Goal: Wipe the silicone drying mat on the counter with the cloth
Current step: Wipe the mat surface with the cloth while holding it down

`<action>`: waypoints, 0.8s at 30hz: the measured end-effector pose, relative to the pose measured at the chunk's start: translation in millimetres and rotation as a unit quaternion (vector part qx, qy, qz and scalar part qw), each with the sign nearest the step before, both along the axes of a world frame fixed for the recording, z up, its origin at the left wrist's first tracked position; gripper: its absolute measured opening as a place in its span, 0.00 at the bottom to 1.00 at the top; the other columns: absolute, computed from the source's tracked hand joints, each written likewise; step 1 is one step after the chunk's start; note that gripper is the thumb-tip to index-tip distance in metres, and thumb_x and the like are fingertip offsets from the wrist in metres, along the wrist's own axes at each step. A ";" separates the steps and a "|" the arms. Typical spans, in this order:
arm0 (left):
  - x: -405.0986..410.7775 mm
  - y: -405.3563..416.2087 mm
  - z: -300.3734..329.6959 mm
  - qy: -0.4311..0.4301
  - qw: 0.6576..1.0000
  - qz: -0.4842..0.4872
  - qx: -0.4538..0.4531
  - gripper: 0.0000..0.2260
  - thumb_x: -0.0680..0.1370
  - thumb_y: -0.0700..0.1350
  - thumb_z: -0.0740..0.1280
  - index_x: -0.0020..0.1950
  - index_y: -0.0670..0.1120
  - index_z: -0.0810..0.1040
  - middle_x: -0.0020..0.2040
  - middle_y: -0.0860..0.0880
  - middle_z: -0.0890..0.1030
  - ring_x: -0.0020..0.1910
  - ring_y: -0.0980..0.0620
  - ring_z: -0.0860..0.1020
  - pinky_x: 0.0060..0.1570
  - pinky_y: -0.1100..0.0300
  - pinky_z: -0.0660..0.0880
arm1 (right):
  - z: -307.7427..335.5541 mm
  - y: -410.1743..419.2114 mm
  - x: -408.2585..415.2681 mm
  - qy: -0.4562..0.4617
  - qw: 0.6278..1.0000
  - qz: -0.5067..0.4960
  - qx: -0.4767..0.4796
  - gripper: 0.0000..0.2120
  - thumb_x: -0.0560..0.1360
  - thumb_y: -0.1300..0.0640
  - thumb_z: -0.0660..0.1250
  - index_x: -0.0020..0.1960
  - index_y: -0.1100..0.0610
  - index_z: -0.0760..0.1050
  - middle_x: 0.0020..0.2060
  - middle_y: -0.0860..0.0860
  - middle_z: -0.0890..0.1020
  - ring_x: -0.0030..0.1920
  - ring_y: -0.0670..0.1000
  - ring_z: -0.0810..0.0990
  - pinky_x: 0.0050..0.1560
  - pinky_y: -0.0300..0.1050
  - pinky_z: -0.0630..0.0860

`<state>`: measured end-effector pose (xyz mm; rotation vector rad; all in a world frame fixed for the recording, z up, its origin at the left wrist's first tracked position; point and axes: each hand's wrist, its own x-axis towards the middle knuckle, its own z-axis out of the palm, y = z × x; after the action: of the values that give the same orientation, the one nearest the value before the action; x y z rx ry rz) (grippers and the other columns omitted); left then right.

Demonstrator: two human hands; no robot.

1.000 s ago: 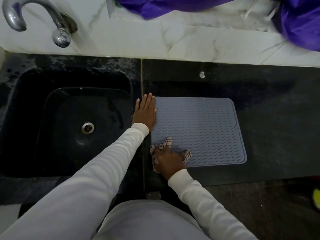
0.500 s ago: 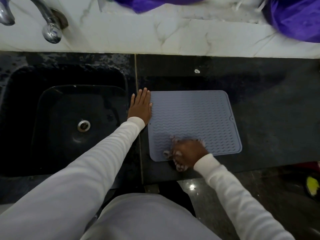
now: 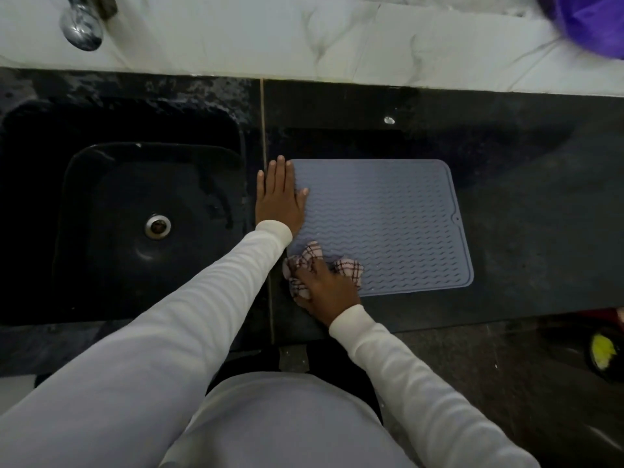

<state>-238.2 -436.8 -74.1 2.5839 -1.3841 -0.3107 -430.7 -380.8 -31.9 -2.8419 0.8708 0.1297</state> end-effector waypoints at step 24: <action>-18.6 0.0 15.7 0.035 0.999 0.029 -0.011 0.29 0.84 0.55 0.46 0.81 0.42 0.44 0.81 0.44 0.46 0.80 0.47 0.44 0.77 0.51 0.37 | 32.0 -50.9 -55.8 -0.076 0.991 -0.068 0.092 0.23 0.69 0.43 0.66 0.60 0.52 0.79 0.59 0.55 0.81 0.53 0.55 0.83 0.45 0.49 0.80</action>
<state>-256.8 -436.8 -58.3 2.5640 -1.2795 -0.3709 -486.5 -431.7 0.1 -2.5755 0.9626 -0.0235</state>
